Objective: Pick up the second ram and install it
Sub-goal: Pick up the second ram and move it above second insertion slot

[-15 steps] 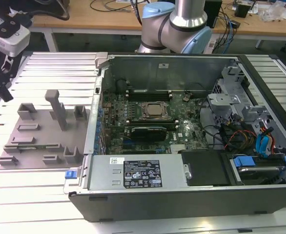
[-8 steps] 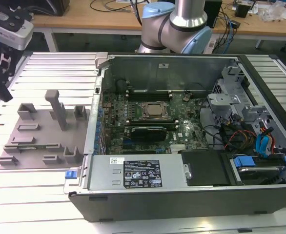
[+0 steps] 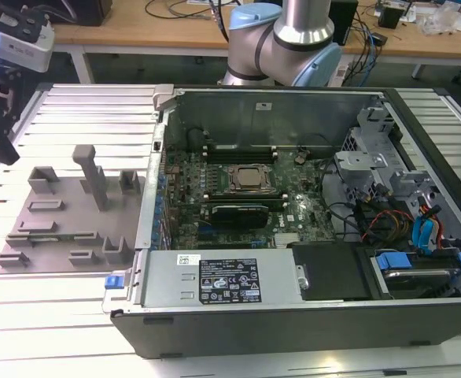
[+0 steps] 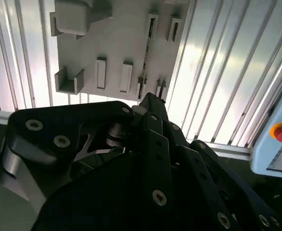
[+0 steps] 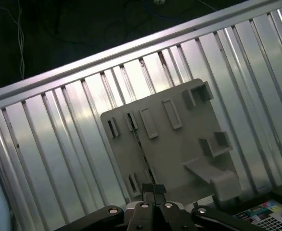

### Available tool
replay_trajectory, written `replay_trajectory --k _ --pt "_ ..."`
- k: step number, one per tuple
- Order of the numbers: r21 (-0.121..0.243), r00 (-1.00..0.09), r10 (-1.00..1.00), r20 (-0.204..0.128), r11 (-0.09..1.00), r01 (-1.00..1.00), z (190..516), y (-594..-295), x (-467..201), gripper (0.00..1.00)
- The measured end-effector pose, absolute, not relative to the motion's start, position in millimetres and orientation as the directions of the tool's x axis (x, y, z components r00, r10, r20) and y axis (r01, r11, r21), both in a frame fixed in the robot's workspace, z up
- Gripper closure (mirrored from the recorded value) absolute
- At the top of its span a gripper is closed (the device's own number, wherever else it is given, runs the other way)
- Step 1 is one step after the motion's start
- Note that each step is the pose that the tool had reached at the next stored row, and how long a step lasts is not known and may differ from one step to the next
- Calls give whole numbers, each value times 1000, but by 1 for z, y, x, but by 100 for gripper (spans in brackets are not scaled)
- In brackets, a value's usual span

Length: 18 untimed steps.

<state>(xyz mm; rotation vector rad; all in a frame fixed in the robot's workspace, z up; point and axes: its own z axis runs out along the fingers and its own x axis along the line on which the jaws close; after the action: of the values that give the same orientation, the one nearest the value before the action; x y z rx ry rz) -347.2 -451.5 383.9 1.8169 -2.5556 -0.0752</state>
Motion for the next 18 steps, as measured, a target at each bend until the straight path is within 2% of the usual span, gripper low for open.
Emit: replay_trajectory --k 4,16,18 --pt "42 -200 -979 -24 199 -979 384 -452 -347 92" --pt "42 50 -998 -24 -51 -998 384 -452 -347 92" --pt "42 125 -992 -24 -126 -991 384 -452 -347 92"
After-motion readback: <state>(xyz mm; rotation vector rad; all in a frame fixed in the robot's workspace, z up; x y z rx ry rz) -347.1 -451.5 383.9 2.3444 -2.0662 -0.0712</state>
